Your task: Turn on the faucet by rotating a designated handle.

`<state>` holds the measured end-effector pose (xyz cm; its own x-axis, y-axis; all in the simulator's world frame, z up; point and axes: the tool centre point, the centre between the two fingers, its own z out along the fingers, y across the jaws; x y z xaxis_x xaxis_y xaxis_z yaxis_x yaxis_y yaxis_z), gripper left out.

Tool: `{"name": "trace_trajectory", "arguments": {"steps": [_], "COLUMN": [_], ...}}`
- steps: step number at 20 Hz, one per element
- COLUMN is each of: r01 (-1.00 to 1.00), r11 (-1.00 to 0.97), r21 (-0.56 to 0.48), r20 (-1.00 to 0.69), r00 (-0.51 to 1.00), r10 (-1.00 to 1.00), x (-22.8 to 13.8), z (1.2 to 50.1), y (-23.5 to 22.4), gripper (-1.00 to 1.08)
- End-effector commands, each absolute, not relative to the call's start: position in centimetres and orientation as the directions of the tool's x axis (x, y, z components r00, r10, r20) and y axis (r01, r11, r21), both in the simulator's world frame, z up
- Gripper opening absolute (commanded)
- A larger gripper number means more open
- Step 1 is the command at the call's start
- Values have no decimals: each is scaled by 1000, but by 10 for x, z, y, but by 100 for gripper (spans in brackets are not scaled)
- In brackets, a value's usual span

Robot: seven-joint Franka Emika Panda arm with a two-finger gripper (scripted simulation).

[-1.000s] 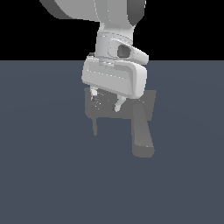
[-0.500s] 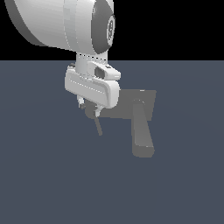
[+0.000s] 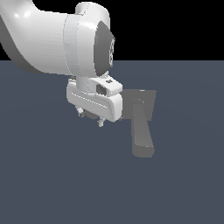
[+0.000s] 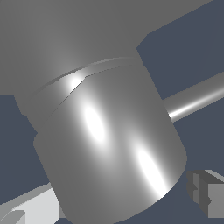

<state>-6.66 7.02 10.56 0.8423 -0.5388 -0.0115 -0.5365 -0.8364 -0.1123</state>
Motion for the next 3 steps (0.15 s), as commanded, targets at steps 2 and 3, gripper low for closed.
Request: {"name": "trace_trajectory", "arguments": {"steps": [2,3], "r01": [-709,-642], "r11": [-703,-761], "r21": [-65,-97], "r20": [-44,-3], "r00": [705,764], "r10": [-707,-645], "x": [-26,-36], "z": [42,59], "y": [4,33], "gripper": [-30,-30]}}
